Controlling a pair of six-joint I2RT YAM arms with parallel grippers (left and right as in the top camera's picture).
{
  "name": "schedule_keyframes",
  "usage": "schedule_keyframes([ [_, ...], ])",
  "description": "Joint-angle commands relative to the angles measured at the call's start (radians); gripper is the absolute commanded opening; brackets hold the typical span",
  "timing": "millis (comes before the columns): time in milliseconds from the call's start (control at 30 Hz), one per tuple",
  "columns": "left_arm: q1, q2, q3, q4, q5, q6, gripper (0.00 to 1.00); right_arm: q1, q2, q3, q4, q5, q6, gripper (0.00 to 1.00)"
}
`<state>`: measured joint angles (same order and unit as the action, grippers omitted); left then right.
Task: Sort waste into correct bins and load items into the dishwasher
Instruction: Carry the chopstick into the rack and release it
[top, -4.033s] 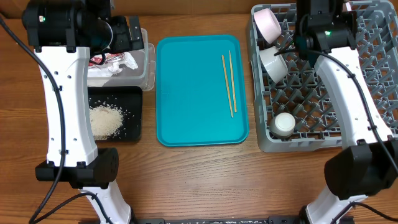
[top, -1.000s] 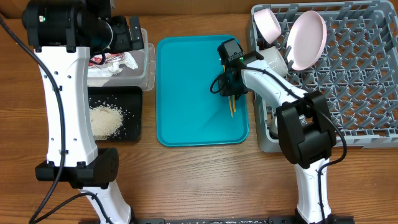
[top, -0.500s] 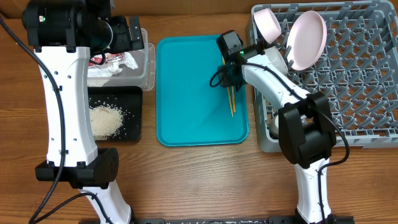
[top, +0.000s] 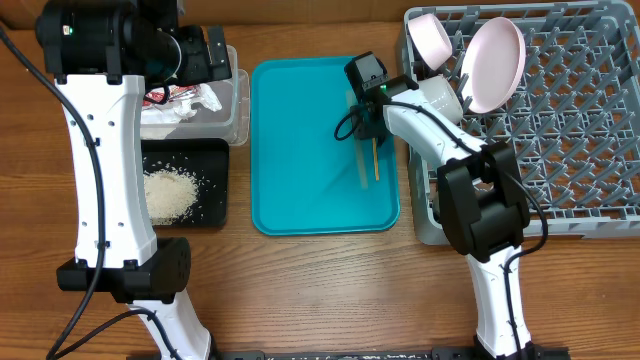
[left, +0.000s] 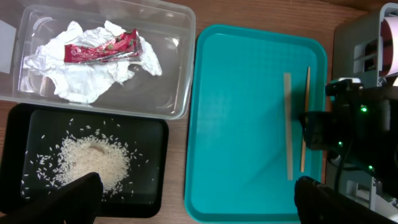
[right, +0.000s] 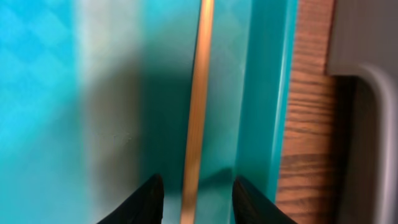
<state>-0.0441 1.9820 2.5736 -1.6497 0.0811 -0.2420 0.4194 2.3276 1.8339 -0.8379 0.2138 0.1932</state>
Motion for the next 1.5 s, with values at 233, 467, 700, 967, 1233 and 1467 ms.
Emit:
schedule_keyframes([
  [233, -0.002, 0.006, -0.005, 0.003, -0.004, -0.009, 1.00, -0.003, 0.047, 0.018, -0.023, 0.010, 0.011, 0.28],
  [467, -0.002, 0.006, -0.005, 0.003, -0.004, -0.009, 1.00, 0.001, 0.048, 0.019, -0.132, -0.040, 0.018, 0.04],
  [700, -0.002, 0.006, -0.005, 0.003, -0.004, -0.009, 1.00, 0.001, 0.011, 0.099, -0.268, -0.112, 0.017, 0.04],
  [967, -0.002, 0.006, -0.005, 0.003, -0.004, -0.009, 1.00, 0.001, -0.143, 0.397, -0.518, -0.171, 0.012, 0.04],
  [1233, -0.002, 0.006, -0.005, 0.003, -0.004, -0.009, 1.00, -0.050, -0.309, 0.452, -0.698, -0.097, 0.013, 0.04],
  [1467, -0.002, 0.006, -0.005, 0.003, -0.004, -0.009, 1.00, -0.150, -0.327, 0.436, -0.856, -0.072, 0.012, 0.04],
])
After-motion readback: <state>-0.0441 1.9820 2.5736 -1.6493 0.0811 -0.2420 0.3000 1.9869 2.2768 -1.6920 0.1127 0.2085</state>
